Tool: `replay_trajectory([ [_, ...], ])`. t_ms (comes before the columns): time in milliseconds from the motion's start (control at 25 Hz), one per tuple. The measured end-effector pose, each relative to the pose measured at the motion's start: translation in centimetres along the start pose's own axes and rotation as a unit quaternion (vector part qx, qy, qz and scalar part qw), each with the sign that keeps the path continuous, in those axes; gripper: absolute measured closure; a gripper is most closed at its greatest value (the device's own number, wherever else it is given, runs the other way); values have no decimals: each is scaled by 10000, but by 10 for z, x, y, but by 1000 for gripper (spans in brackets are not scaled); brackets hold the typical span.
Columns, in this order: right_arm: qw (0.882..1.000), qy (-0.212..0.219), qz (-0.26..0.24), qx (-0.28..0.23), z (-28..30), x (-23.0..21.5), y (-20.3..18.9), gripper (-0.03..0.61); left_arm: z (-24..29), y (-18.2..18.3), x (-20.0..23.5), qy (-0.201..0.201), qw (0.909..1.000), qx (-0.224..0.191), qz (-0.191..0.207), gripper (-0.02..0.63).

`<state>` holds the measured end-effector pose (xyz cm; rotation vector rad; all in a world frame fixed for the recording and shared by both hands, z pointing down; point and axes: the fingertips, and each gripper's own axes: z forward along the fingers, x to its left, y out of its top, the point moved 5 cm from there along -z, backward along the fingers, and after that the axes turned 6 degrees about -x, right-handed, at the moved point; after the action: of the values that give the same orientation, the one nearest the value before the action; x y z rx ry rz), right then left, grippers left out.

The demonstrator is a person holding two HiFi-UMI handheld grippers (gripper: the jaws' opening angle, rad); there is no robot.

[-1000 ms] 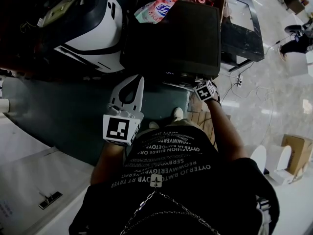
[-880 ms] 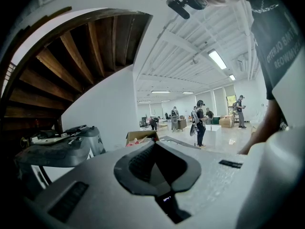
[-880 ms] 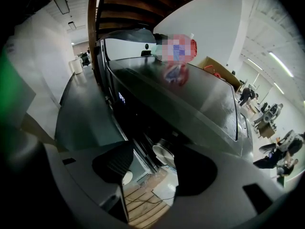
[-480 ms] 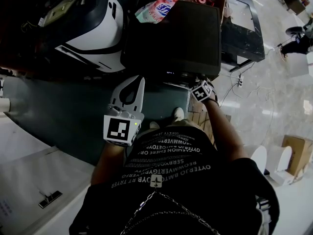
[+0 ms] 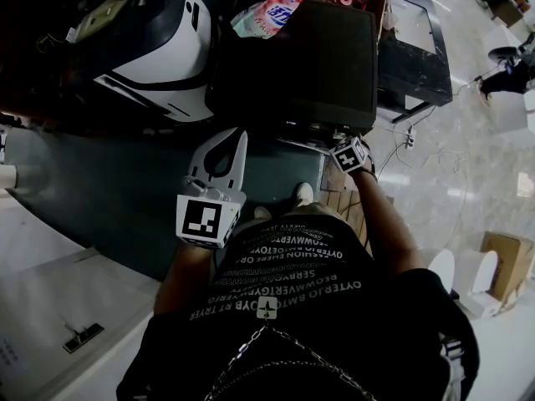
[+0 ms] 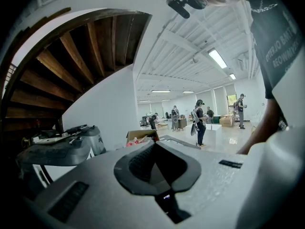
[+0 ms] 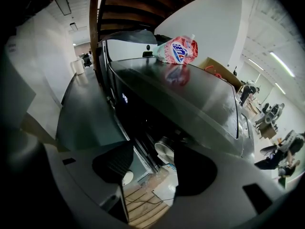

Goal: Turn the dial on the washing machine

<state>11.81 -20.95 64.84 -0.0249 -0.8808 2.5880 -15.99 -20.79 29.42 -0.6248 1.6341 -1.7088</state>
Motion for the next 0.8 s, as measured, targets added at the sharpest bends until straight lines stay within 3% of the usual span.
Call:
replay_trajectory([
  [320, 9990, 187, -325, -230, 0, 10, 14, 316, 6, 1, -4, -40, 10000, 26, 55, 611],
  [480, 9984, 324, -454, -104, 3, 15, 14, 315, 8, 3, -8, -17, 10000, -22, 60, 611],
  [800, 9988, 288, -374, -115, -3, 3, 1, 331, 20, 2, -15, 73, 10000, 24, -18, 611],
])
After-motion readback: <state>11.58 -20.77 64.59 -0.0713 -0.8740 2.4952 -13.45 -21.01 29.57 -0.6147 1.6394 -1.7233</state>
